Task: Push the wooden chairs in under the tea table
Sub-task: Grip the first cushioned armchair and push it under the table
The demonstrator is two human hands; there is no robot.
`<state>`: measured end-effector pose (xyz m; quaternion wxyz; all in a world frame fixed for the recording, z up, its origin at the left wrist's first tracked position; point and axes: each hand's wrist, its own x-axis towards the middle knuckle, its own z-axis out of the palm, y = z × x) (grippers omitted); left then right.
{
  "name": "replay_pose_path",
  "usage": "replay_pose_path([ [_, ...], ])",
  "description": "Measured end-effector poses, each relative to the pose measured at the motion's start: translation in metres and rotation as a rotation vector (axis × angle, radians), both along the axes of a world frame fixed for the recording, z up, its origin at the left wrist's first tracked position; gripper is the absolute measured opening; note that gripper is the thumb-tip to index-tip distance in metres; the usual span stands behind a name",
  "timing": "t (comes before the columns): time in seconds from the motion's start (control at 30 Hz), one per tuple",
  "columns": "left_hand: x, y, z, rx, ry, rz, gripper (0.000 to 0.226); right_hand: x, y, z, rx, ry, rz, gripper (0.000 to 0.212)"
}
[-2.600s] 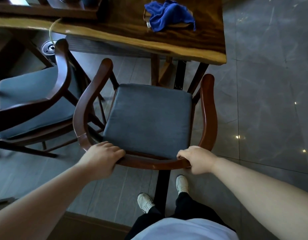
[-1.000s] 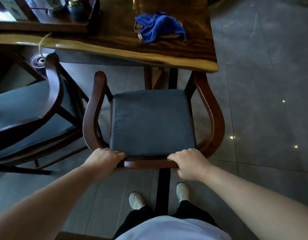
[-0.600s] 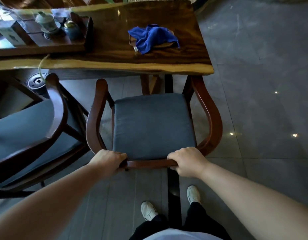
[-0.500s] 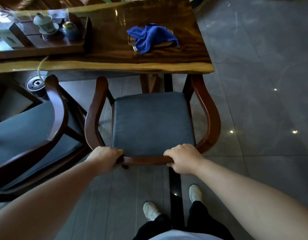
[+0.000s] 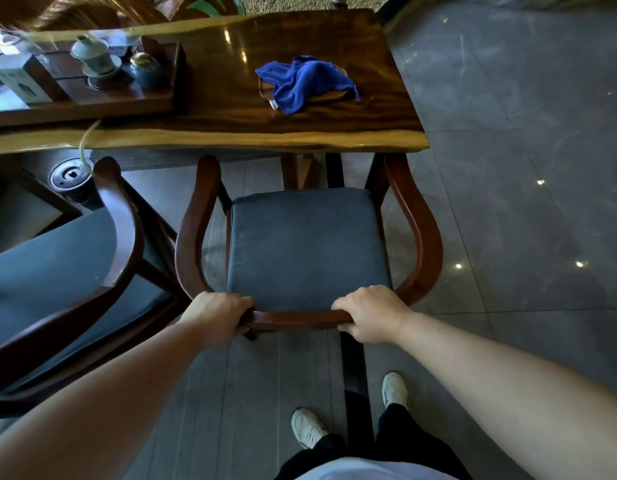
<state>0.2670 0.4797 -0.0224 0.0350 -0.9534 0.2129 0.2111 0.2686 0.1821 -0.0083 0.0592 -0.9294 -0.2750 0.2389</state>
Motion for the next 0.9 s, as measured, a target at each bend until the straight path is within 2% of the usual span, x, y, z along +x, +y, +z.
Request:
replay_pose_path([
  [0.13,-0.004,-0.007,0.002,-0.032,0.004,0.113,0.018,0.000,0.002,0.005,-0.026,0.039,-0.002,0.027],
  [0.2,-0.009,-0.010,0.002,-0.052,-0.016,0.158,0.023,0.002,0.003,0.009,-0.065,0.063,0.026,0.035],
  [0.3,-0.019,-0.004,-0.001,-0.166,-0.125,0.184,0.056,0.005,0.011,0.016,-0.110,0.099,0.098,0.074],
  [0.37,-0.030,0.003,0.000,-0.164,-0.202,0.188,0.077,0.011,0.024,0.022,-0.064,0.073,0.162,0.086],
  [0.47,-0.044,0.016,0.008,-0.104,-0.289,0.207,0.088,0.027,0.054,0.026,0.013,0.000,0.267,0.088],
  [0.6,-0.057,0.034,0.030,-0.046,-0.309,0.291,0.086,0.050,0.098,0.026,0.009,-0.048,0.473,0.096],
  [0.9,-0.092,0.096,0.059,0.102,-0.322,0.603,0.080,0.083,0.197,0.035,0.171,-0.025,0.678,0.077],
])
